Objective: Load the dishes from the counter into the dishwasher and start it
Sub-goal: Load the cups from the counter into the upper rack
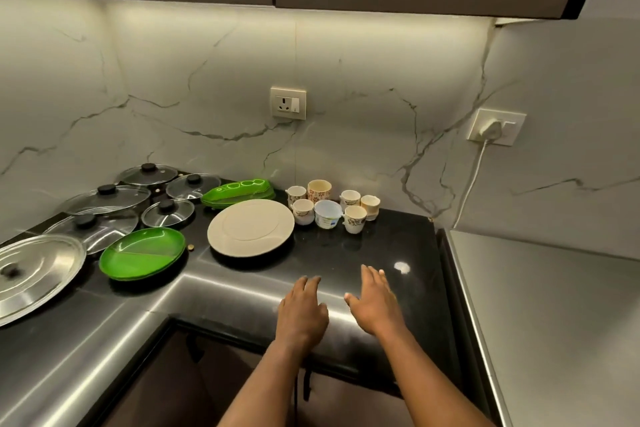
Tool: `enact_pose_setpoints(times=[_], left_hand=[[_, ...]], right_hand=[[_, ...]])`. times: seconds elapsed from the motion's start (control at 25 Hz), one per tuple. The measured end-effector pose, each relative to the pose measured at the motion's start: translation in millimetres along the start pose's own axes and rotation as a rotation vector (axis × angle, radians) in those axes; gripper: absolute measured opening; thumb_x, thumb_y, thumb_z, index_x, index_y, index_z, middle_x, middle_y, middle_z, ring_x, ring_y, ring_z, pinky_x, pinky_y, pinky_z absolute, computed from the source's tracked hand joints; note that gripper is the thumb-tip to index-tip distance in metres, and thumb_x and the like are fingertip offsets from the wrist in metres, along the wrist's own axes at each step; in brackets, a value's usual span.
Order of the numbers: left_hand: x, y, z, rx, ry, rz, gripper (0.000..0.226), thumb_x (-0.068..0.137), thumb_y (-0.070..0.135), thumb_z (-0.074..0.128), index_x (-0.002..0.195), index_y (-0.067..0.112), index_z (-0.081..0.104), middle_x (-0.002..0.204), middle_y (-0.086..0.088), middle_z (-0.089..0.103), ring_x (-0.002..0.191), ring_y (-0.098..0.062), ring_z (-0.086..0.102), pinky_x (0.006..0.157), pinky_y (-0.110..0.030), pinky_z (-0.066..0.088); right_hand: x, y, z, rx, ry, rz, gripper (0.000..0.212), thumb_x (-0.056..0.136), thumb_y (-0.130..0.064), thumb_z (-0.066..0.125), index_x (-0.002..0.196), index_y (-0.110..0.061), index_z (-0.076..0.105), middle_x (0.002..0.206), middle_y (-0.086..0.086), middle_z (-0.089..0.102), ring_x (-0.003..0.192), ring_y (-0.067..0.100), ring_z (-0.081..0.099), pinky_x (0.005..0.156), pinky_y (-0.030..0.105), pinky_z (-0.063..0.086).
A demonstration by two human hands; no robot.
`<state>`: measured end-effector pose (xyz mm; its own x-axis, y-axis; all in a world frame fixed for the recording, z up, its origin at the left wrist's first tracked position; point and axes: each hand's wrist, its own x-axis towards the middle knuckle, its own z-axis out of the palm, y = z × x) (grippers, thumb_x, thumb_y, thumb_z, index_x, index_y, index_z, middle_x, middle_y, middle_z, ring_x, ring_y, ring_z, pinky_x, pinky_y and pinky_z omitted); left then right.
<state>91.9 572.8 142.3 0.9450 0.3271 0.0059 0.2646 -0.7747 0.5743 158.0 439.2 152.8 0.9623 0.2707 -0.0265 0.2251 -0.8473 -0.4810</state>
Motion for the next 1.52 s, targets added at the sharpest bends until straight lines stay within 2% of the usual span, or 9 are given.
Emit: enact_pose_setpoints(times=[0.28, 0.6, 0.84, 1.16, 1.28, 1.36, 1.52], left_hand=[[116, 8, 22, -0.053, -0.178, 0.073, 0.060, 0.097, 0.024, 0.050, 0.153, 0.019, 0.028, 0.157, -0.001, 0.030, 0.140, -0.020, 0.036, 0.114, -0.035, 0.033], [194, 23, 36, -0.157, -0.271, 0.031, 0.058, 0.098, 0.026, 0.049, 0.151, 0.018, 0.031, 0.155, 0.000, 0.032, 0.137, -0.022, 0.041, 0.109, -0.038, 0.036], [236, 33, 53, -0.215, -0.266, -0.067, 0.063, 0.095, 0.029, 0.055, 0.152, 0.016, 0.032, 0.153, -0.004, 0.035, 0.137, -0.023, 0.042, 0.111, -0.038, 0.036], [285, 42, 94, -0.399, -0.148, -0.229, 0.051, 0.087, 0.023, 0.065, 0.136, 0.017, 0.051, 0.137, -0.003, 0.054, 0.124, -0.022, 0.054, 0.104, -0.041, 0.046], [295, 46, 105, -0.490, -0.097, -0.285, 0.054, 0.086, 0.019, 0.068, 0.137, 0.018, 0.051, 0.137, -0.001, 0.056, 0.127, -0.021, 0.053, 0.106, -0.039, 0.044], [302, 48, 109, -0.519, -0.073, -0.313, 0.056, 0.088, 0.018, 0.067, 0.141, 0.017, 0.048, 0.139, -0.001, 0.056, 0.130, -0.020, 0.051, 0.106, -0.036, 0.042], [305, 47, 111, -0.524, -0.035, -0.334, 0.037, 0.093, 0.020, 0.063, 0.129, 0.018, 0.058, 0.128, -0.001, 0.064, 0.121, -0.022, 0.057, 0.099, -0.034, 0.045]], right_hand=[[99, 15, -1, 0.041, -0.001, 0.166, 0.079, 0.094, -0.036, 0.059, 0.155, -0.018, 0.013, 0.162, 0.002, 0.012, 0.150, 0.020, 0.006, 0.119, 0.039, 0.019], [167, 31, -2, 0.115, -0.031, 0.296, 0.079, 0.090, -0.031, 0.065, 0.154, -0.016, 0.020, 0.159, 0.005, 0.025, 0.144, 0.022, 0.027, 0.115, 0.036, 0.028], [217, 42, -6, 0.216, -0.043, 0.253, 0.074, 0.088, -0.026, 0.068, 0.151, -0.018, 0.029, 0.154, 0.006, 0.036, 0.140, 0.023, 0.036, 0.112, 0.036, 0.032], [275, 67, 8, 0.337, -0.047, 0.239, 0.073, 0.085, -0.018, 0.072, 0.148, -0.015, 0.036, 0.149, 0.008, 0.043, 0.137, 0.025, 0.041, 0.109, 0.038, 0.036], [289, 71, 15, 0.411, -0.042, 0.195, 0.065, 0.078, -0.014, 0.077, 0.137, -0.015, 0.051, 0.135, 0.007, 0.058, 0.127, 0.025, 0.052, 0.100, 0.034, 0.044], [296, 70, 17, 0.472, -0.045, 0.165, 0.062, 0.075, -0.011, 0.079, 0.133, -0.016, 0.056, 0.129, 0.005, 0.063, 0.121, 0.022, 0.056, 0.092, 0.027, 0.043], [303, 72, 24, 0.533, -0.014, 0.140, 0.062, 0.075, -0.013, 0.080, 0.133, -0.014, 0.056, 0.128, 0.005, 0.063, 0.120, 0.021, 0.056, 0.091, 0.024, 0.041]])
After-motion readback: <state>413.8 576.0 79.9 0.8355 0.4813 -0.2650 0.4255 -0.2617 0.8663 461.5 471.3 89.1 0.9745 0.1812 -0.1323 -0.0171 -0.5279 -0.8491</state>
